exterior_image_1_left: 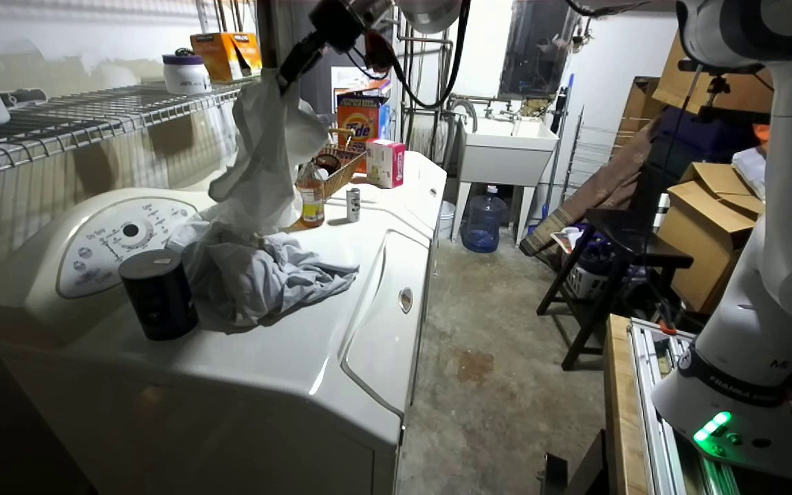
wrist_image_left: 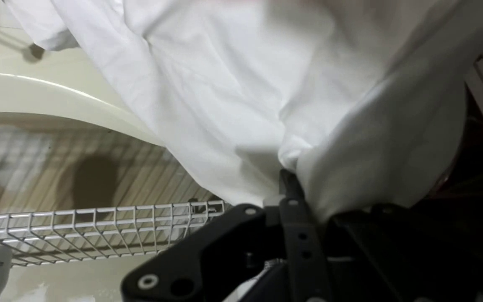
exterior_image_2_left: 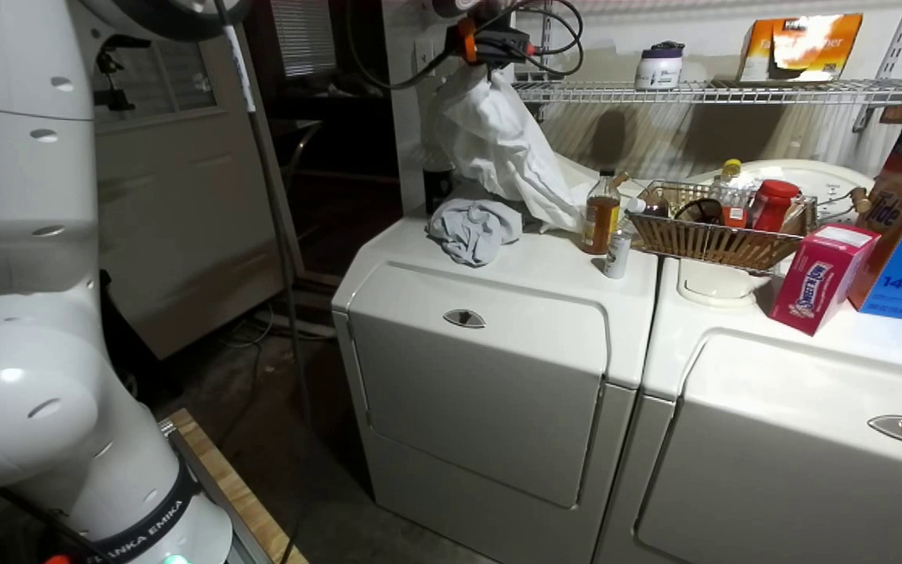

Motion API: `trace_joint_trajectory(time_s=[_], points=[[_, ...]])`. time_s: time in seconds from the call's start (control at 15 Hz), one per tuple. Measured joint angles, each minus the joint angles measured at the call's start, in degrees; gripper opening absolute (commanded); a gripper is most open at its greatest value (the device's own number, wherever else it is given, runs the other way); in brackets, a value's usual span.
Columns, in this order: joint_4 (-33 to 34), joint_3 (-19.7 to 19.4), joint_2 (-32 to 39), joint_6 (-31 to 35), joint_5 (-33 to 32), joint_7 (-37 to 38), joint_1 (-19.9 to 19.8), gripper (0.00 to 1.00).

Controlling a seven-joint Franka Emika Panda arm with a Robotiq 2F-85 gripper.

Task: Pick up the white clothing then place it back down on the washing machine.

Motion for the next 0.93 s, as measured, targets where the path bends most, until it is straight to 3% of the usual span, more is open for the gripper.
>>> trace_joint_trajectory(time_s=[0.53,0.93], points=[[7.29,0.08,-2.75,-14.04,2.88,6.88,-0.84,0.01],[13.83,0.05,-4.91,-25.8,10.16,10.42,-4.31,0.01]])
